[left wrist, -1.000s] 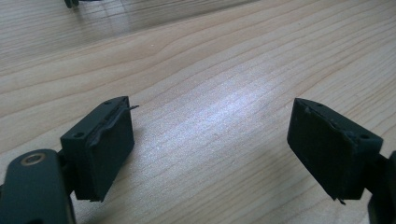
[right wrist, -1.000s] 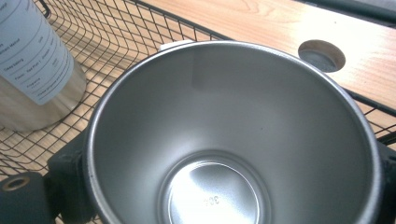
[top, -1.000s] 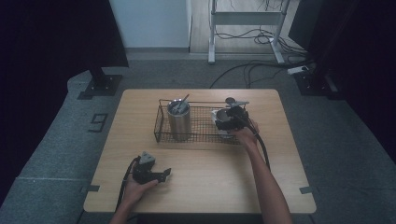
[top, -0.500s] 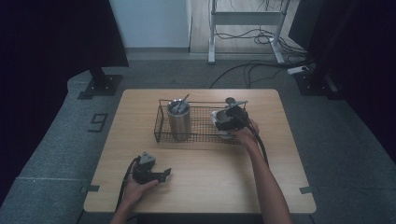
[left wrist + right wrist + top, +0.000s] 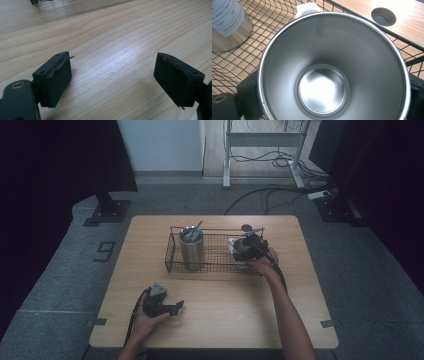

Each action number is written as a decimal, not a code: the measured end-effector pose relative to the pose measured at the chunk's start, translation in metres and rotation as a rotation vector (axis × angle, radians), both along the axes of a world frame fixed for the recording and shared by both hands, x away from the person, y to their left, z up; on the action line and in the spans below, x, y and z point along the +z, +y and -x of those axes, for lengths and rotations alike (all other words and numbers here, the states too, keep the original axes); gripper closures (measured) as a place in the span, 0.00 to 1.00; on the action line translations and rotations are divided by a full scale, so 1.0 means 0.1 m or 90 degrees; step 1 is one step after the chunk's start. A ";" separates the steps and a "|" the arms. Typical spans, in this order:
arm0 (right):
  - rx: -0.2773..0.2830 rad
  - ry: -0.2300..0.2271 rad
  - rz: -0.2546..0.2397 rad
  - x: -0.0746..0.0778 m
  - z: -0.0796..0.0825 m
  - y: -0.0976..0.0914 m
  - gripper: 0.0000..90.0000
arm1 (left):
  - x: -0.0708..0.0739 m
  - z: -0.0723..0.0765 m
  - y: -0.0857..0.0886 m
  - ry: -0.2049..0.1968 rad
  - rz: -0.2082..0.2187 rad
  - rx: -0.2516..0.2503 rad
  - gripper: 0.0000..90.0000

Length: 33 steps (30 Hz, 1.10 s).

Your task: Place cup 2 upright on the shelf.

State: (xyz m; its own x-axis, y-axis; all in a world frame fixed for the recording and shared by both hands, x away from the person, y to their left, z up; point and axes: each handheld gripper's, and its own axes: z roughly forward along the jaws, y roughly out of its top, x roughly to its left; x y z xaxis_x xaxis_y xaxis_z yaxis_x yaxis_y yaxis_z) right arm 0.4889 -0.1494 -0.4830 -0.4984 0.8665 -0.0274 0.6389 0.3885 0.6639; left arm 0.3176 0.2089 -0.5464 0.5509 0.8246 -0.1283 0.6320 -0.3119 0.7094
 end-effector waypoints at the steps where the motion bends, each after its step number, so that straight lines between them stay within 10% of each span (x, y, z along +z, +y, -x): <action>1: -0.005 -0.004 0.003 0.00 0.00 0.00 0.03 | 0.00 0.00 0.00 0.000 0.000 0.000 0.17; 33: -0.009 -0.147 -0.159 0.40 0.46 -0.26 0.09 | 0.00 0.00 0.01 0.002 0.002 0.005 0.16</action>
State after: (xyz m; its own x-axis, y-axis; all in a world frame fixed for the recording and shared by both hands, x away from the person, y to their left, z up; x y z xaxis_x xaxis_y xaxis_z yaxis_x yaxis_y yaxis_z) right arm 0.4431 -0.1758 -0.4426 -0.4913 0.8677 0.0754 0.4646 0.1879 0.8654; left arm 0.3173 0.2096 -0.5462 0.5440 0.8285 -0.1327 0.6363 -0.3043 0.7088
